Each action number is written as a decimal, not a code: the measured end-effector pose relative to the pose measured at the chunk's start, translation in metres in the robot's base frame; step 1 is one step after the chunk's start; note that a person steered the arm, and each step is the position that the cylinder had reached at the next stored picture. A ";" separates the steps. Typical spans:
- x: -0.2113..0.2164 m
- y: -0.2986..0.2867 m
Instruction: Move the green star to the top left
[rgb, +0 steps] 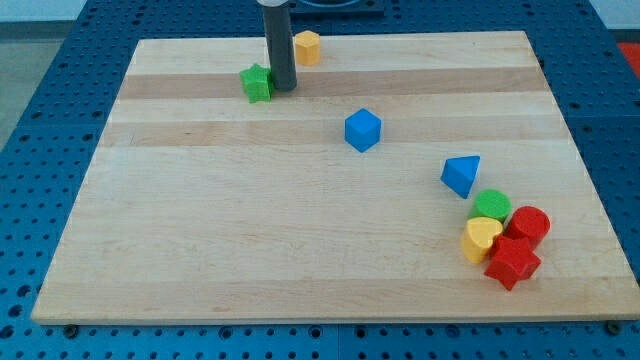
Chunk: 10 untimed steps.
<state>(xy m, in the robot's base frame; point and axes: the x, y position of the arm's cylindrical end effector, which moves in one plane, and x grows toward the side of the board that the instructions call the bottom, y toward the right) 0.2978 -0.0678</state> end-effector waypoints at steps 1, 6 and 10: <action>0.010 0.000; 0.011 -0.037; 0.018 -0.067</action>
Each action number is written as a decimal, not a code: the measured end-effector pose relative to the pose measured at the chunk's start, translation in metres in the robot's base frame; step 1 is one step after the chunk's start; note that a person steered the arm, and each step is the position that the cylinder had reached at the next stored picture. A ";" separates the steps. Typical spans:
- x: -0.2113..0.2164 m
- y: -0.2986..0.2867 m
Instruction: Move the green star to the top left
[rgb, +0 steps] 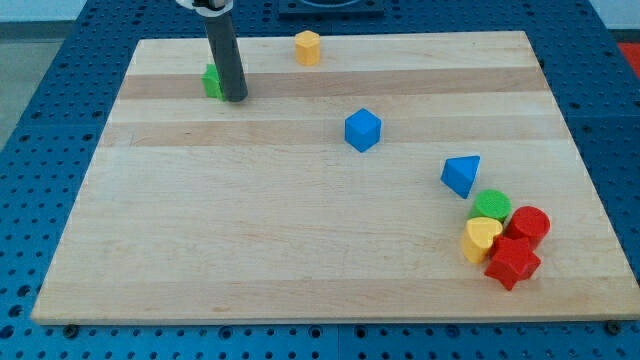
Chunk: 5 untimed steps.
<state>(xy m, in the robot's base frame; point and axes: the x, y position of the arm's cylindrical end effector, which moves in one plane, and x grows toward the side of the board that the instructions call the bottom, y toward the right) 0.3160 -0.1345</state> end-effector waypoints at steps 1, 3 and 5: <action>-0.003 0.000; -0.039 -0.032; -0.049 -0.096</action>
